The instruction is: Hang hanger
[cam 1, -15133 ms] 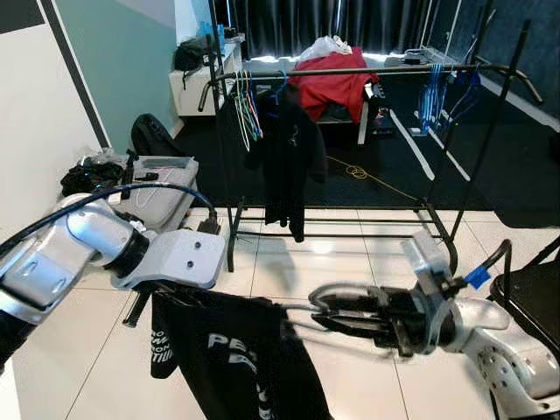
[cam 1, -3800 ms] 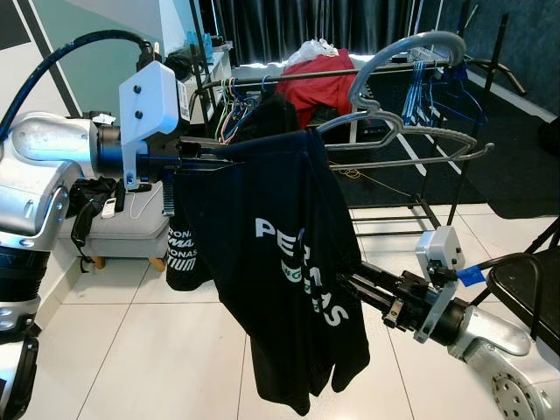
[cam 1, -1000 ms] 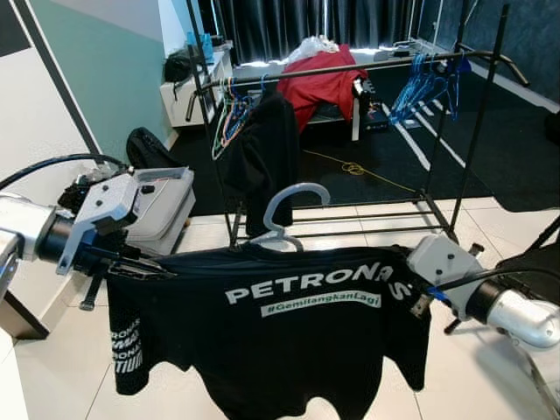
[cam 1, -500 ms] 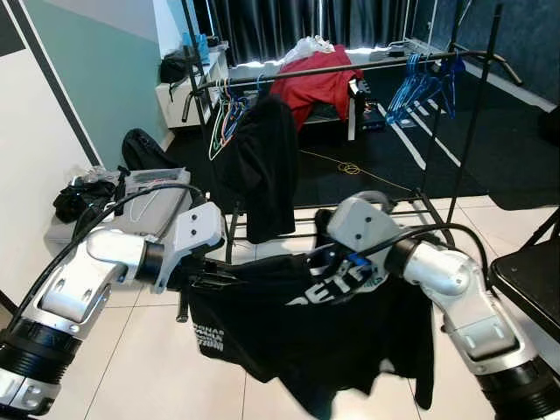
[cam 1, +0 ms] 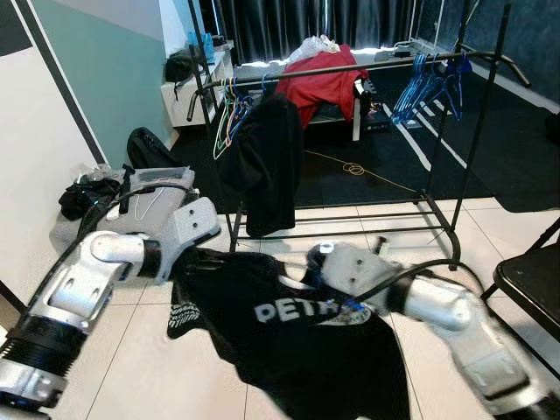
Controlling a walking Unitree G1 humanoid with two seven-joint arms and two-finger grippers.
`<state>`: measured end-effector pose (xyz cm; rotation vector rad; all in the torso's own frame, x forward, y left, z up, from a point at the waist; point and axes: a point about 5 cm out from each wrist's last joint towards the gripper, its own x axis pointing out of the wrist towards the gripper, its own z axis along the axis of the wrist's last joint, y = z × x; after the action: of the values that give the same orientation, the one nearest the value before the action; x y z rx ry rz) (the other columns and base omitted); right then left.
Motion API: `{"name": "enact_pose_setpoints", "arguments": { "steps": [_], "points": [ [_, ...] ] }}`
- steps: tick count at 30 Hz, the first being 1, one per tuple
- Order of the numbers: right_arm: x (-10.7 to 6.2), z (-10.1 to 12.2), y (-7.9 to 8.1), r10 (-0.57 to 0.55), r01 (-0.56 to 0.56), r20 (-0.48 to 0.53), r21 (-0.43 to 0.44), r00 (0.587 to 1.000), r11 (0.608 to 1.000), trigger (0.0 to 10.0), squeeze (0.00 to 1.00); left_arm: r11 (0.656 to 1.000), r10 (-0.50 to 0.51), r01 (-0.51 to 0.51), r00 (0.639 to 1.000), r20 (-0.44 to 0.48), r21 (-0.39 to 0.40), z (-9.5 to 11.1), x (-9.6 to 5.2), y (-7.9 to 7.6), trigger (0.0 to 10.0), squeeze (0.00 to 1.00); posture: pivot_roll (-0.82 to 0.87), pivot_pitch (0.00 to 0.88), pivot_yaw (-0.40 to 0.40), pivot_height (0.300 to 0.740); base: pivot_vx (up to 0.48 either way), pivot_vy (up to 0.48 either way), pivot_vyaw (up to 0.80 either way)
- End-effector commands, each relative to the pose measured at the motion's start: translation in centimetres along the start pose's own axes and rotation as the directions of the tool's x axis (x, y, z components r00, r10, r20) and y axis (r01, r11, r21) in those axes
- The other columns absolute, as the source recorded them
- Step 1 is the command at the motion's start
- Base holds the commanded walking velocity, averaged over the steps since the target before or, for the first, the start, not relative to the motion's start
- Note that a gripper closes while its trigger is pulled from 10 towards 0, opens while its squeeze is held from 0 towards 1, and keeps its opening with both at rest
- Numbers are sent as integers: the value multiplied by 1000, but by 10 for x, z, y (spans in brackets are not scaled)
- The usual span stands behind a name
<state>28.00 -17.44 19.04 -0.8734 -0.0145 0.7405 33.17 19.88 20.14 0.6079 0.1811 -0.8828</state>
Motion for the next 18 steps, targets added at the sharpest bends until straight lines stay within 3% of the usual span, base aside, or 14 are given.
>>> {"name": "enact_pose_setpoints", "arguments": {
  "steps": [1,4,8,15,16,18],
  "points": [
    [-8,-8,-9,-46,45,-43,-7,998,999,0,0,995,98,-98,994,-46,5,-7,-12,12,10000,0,-88,0,95,740,0,0,0],
    [-21,-20,-21,-120,119,-119,-12,986,993,0,0,991,130,-131,988,-81,-7,-14,-14,13,10000,0,-87,0,95,740,0,0,0],
    [-26,-25,-25,-151,150,-155,-16,976,989,0,0,988,151,-153,984,-98,-10,-17,-14,15,10000,0,-87,0,97,740,0,0,0],
    [-21,-23,-21,-143,143,-141,-9,980,990,0,0,988,150,-152,986,-78,-18,-15,-9,10,10000,0,-86,0,98,740,0,0,0],
    [-15,-19,-16,-127,128,-114,-2,985,992,0,0,990,133,-135,990,-40,-42,-12,1,0,10000,0,-83,0,95,740,0,0,0],
    [-14,-18,-15,-124,124,-109,-1,986,992,0,0,990,128,-130,991,-29,-50,-10,5,-3,10000,0,-83,0,95,740,0,0,0]
  ]
}}
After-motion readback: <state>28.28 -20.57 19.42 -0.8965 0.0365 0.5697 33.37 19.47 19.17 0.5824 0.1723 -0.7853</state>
